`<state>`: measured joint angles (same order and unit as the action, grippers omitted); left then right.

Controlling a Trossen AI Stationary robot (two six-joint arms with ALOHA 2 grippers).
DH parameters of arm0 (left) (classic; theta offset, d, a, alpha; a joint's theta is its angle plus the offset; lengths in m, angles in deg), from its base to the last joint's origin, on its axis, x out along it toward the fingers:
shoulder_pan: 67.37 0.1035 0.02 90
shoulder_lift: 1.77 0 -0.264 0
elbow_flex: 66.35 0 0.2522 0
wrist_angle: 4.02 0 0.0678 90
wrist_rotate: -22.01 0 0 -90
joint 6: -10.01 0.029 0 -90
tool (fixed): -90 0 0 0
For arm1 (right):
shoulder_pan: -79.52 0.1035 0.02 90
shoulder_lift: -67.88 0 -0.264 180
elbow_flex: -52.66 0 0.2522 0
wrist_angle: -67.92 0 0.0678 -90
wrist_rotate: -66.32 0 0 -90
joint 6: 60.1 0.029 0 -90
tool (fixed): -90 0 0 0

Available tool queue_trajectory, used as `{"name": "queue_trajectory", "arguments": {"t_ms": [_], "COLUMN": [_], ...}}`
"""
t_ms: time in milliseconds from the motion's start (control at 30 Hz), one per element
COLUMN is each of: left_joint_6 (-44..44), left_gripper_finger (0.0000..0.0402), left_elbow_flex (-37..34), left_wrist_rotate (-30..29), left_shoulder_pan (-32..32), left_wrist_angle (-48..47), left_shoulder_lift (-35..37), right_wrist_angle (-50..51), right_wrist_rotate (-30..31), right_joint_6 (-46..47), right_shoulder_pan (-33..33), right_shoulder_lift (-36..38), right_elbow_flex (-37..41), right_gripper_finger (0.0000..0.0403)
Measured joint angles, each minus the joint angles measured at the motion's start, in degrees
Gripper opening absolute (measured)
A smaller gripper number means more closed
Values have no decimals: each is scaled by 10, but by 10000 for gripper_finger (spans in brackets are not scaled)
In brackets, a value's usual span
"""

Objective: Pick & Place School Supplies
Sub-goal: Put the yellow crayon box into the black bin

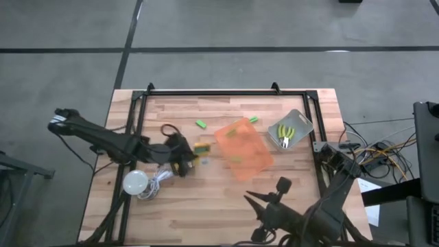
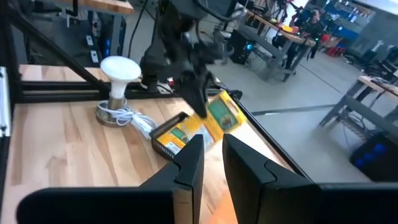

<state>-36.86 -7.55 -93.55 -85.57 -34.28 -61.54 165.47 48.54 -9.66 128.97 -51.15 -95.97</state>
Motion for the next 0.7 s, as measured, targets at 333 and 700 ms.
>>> {"name": "queue_trajectory", "arguments": {"t_ms": [333, 700], "left_joint_6": [-232, -286], "left_gripper_finger": [41, 41], "left_elbow_flex": [-3, -5], "left_wrist_rotate": [-45, 12], "left_shoulder_pan": [-1, -1], "left_wrist_angle": [-273, -316], "left_shoulder_lift": [61, 31], "right_wrist_angle": [47, 47], "right_wrist_rotate": [0, -2], "right_joint_6": [46, 51], "right_shoulder_pan": [-1, -1], "right_shoulder_lift": [0, -3], "right_elbow_flex": [2, 7], "right_gripper_finger": [57, 57]}}
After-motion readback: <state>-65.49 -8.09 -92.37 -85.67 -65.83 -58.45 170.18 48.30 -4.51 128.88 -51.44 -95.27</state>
